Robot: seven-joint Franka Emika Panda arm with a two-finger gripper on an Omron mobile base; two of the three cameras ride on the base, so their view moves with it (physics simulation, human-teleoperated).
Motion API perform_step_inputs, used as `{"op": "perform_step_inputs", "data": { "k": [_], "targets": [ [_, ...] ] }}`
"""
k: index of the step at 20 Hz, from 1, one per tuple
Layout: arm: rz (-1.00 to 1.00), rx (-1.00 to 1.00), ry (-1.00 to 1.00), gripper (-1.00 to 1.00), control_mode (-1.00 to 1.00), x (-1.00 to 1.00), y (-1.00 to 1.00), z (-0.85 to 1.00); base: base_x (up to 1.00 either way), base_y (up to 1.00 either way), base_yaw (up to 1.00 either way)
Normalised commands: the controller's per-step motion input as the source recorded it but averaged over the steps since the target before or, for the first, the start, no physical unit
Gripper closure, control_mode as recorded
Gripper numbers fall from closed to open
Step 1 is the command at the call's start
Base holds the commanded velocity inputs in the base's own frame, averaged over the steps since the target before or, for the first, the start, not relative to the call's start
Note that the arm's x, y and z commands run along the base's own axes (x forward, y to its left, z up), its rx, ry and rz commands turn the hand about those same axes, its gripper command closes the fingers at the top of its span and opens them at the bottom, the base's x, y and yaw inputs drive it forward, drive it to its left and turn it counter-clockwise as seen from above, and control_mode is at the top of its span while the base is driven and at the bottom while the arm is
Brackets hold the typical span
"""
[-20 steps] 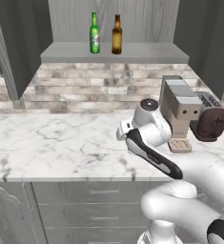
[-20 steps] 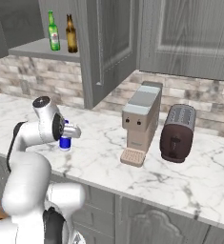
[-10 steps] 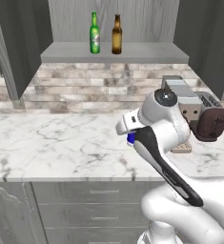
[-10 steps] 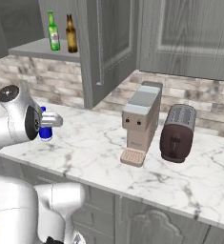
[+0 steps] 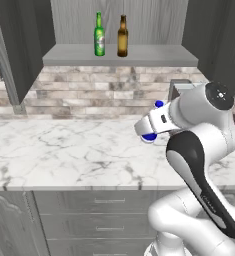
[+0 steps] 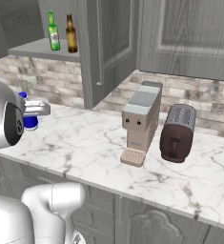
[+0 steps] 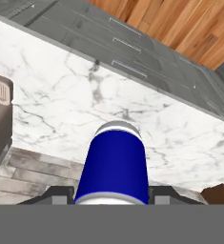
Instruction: Sort all alcoholic drinks to one cabinet, and non-alcoholic drinks to the other.
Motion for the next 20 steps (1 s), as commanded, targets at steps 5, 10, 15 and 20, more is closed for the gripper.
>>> {"op": "perform_step_inputs", "data": {
  "k": [5,10,15,20],
  "targets": [
    [0.0,0.0,0.01,1.0,-1.0,-0.42,0.0,0.65,0.0,0.0,0.0],
    [0.0,0.0,0.07,1.0,-1.0,-0.21,0.0,0.2,0.0,0.0,0.0],
    [0.0,0.0,0.02,1.0,1.0,-0.12,0.0,0.03,-0.36,0.0,0.0],
    [0.0,0.0,0.0,1.0,1.0,0.0,0.0,0.0,-0.87,0.13,0.08]
  ]
}}
